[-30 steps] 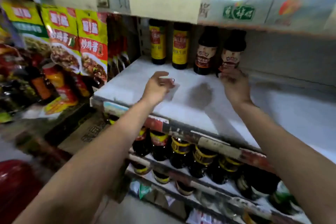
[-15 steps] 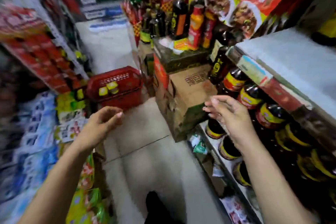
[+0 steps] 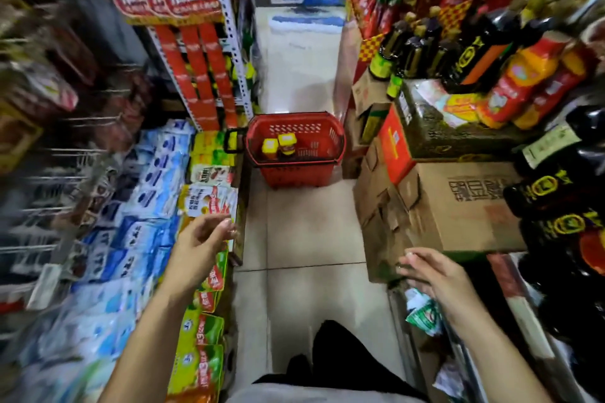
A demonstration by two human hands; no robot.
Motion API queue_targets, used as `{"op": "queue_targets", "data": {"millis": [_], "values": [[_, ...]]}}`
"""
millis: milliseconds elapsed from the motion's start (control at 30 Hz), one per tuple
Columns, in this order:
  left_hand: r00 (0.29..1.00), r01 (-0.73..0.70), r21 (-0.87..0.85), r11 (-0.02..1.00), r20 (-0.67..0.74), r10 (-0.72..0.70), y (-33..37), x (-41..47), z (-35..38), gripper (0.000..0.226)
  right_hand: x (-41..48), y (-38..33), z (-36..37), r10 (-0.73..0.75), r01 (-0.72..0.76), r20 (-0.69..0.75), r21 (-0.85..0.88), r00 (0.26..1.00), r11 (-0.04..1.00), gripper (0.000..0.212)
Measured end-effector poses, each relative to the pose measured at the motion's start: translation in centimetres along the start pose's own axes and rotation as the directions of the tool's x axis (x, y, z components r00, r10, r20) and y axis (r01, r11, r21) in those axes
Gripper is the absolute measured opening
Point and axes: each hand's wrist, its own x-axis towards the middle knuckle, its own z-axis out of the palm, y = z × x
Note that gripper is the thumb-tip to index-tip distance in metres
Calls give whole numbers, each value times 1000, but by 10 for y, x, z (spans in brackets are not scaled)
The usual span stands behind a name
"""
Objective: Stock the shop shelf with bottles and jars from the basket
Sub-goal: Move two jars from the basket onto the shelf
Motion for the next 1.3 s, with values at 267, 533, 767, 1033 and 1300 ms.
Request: {"op": "queue_targets", "data": {"millis": [267,533,767,1033,1300], "values": [[995,100,48,994,-2,-100,15,121,17,10,122,-36,30,97,-97,-18,-8,995,995,13],[997,73,86,994,23,-76,66,259,43,8,268,-131,84,87,-83,37,-93,996,992,10],[976,214,107,971,23,-218,63,353,40,14,366,-175,149,117,-105,100,-117,988,988,21],[925,328,205,922,131,-357,57,506,47,9,470,-172,197,361,-351,49,-138,931,926,7],[803,436,335,835,274,-529,-33,621,117,10,593,-112,239,546,-538,78,-101,834,837,5]]}}
